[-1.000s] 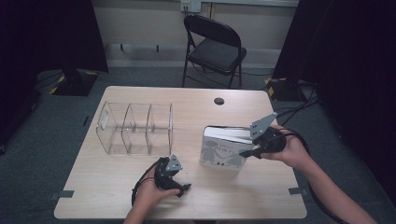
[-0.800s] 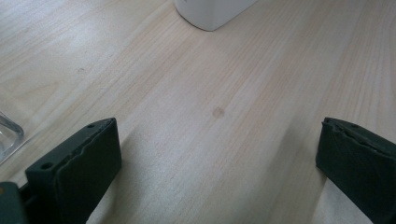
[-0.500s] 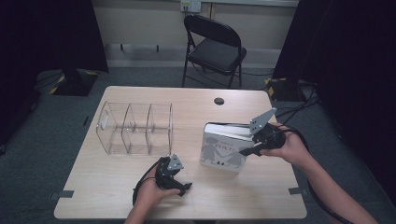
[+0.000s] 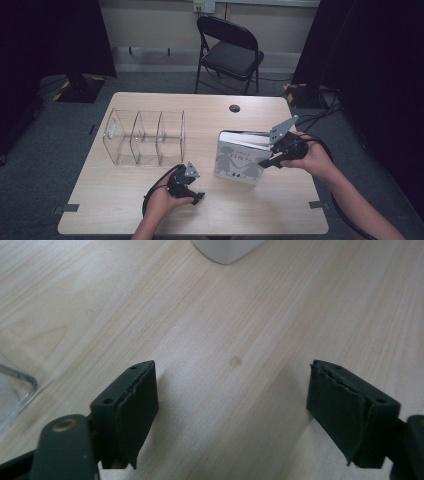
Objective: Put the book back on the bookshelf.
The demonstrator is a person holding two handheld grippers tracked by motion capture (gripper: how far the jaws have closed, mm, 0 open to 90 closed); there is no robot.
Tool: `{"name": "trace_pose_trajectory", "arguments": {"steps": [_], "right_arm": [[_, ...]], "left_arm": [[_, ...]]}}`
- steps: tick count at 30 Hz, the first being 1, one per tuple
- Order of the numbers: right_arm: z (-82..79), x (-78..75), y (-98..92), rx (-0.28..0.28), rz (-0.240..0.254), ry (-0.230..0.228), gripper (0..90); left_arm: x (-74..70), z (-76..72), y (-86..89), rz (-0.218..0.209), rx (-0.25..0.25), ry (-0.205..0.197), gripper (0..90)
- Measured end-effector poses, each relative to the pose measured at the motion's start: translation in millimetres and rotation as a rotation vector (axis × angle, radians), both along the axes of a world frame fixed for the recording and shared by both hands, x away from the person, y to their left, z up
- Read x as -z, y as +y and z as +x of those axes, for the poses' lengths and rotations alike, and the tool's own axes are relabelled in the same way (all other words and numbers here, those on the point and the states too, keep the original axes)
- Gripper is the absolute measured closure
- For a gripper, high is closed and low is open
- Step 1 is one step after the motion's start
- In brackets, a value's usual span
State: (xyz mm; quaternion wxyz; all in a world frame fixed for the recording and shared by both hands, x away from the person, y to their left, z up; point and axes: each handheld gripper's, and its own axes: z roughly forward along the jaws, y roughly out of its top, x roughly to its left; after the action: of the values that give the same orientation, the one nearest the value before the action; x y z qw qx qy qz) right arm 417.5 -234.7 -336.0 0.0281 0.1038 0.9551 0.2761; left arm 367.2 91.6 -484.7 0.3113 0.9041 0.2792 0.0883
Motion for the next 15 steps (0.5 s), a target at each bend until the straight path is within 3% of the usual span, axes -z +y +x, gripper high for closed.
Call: {"name": "trace_pose_trajectory", "arguments": {"steps": [1,2,5,11,13,15], "right_arm": [[0.2,0.2,-1.6,0.012,-0.003,0.007,69.8],[0.2,0.2,-1.6,0.012,-0.003,0.007,69.8],[0.0,0.6,-3.2,0.016,-0.003,0.006,69.0],[-1.5,1.4,-3.3,0.016,0.001,0.006,68.6],[-1.7,1.4,-3.2,0.015,0.002,0.004,68.2],[-1.7,1.3,-3.1,0.010,0.001,0.001,68.0]], "left_arm": [[-1.3,0.7,-0.7,0.000,0.008,0.006,27.9],[-3.7,2.0,-0.6,0.028,0.015,0.010,27.9],[-10.5,5.6,-3.3,0.039,0.025,0.035,29.1],[-28.1,11.9,-12.4,0.027,0.054,0.051,31.4],[-34.3,14.5,-15.5,0.005,0.047,0.092,31.4],[-40.7,17.9,-17.8,0.002,0.060,0.083,31.4]]}}
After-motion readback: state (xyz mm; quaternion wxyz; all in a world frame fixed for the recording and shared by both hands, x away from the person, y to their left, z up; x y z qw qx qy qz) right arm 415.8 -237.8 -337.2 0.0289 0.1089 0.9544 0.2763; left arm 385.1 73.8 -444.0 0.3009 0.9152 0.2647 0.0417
